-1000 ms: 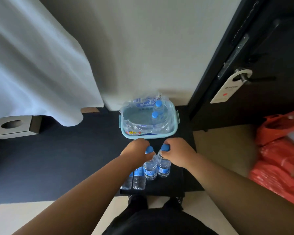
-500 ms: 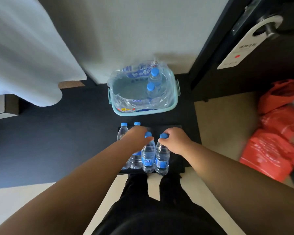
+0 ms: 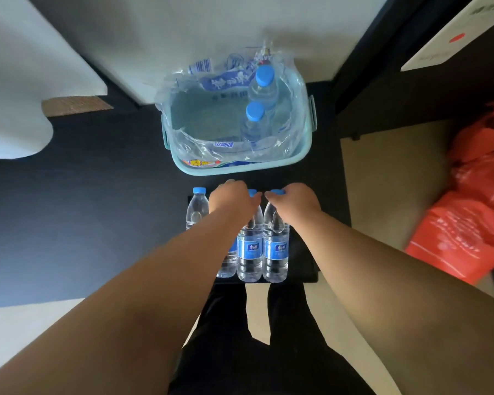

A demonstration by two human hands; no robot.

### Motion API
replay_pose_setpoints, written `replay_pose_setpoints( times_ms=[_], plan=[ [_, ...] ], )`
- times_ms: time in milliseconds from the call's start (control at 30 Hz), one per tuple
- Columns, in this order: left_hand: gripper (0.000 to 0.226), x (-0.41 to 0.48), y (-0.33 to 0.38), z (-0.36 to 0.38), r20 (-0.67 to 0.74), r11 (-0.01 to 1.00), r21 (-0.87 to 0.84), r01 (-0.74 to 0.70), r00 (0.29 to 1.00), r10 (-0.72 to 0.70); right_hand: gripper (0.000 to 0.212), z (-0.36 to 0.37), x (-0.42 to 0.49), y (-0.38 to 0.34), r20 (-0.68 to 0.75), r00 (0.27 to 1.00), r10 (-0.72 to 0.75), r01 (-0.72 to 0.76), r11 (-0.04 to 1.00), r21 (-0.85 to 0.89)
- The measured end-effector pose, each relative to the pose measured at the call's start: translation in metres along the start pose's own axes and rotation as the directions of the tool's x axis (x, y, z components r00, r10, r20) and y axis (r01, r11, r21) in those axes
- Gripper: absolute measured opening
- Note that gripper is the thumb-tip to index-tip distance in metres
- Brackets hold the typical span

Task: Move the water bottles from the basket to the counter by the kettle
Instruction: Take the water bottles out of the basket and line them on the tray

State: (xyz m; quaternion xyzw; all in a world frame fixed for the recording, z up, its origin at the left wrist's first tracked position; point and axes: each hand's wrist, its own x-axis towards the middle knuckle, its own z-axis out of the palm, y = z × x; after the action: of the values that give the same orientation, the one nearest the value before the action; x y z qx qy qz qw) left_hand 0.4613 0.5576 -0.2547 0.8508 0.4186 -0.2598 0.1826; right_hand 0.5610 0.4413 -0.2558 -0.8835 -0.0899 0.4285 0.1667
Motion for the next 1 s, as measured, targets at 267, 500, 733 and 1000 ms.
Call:
replay_pose_setpoints(
  times_ms=[267,500,733,1000],
  plan=[
    [0.044,0.005,-0.009,0.009,0.047,0.977,0.164,-0.139,0.990,0.133,0.047,0.013,0.010,0.023,0.042,0.999,0.003,0.001,0.995,-0.104],
    [0.050,-0.011,-0.023,-0.011,0.068,0.978,0.136,-0.160,0.986,0.152,0.047,0.000,-0.006,0.025,0.053,0.998,-0.038,0.043,0.994,-0.100],
    [0.037,-0.034,-0.030,-0.059,0.052,0.990,0.054,-0.129,0.991,0.126,0.044,-0.043,-0.030,-0.002,0.036,0.990,-0.136,0.140,0.980,-0.142],
    [0.042,-0.063,-0.019,-0.128,-0.080,0.987,0.042,-0.152,0.985,0.155,0.043,-0.108,-0.051,-0.045,-0.088,0.957,-0.277,0.262,0.953,-0.149]
  ],
)
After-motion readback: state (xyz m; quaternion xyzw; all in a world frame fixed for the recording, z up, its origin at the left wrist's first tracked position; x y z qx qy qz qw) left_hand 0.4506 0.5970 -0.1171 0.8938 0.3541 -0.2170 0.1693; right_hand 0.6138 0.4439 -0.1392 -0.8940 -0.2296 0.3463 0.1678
